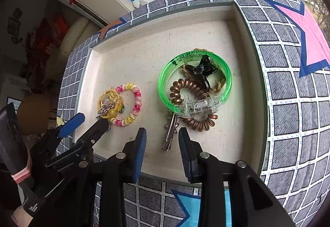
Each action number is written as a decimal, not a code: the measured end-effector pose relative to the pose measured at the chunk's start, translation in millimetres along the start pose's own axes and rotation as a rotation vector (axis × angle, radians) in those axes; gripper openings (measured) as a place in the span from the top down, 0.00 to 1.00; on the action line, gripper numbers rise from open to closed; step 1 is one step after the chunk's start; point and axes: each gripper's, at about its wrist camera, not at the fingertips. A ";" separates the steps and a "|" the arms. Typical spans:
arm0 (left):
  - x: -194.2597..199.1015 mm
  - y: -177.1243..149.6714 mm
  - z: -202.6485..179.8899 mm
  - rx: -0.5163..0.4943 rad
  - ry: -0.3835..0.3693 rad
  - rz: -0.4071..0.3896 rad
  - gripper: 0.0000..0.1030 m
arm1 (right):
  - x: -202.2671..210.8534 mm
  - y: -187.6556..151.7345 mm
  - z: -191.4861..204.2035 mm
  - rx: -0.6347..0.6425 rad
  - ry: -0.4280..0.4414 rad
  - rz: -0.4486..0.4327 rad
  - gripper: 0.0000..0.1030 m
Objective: Organize jewelry
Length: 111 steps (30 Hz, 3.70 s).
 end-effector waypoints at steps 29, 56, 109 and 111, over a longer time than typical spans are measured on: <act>115.9 -93.8 30.6 0.052 0.050 -0.036 0.00 | 80.7 -127.0 27.2 0.049 -0.184 -0.060 0.30; 256.4 -167.4 52.8 0.069 0.042 -0.091 0.00 | 191.8 -230.3 99.7 0.144 -0.353 -0.317 0.11; 291.8 -166.1 55.7 0.069 0.054 -0.144 0.00 | 235.0 -240.9 135.4 0.171 -0.422 -0.409 0.11; 292.0 -166.0 55.8 0.072 0.054 -0.142 0.00 | 235.0 -241.0 135.6 0.171 -0.422 -0.409 0.11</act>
Point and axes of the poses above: each gripper's, at about its wrist camera, not at the fingertips, and x roughly against the way its jaws point, z to its left, y to its top, and after that the axes turned 1 degree about -z, right-handed
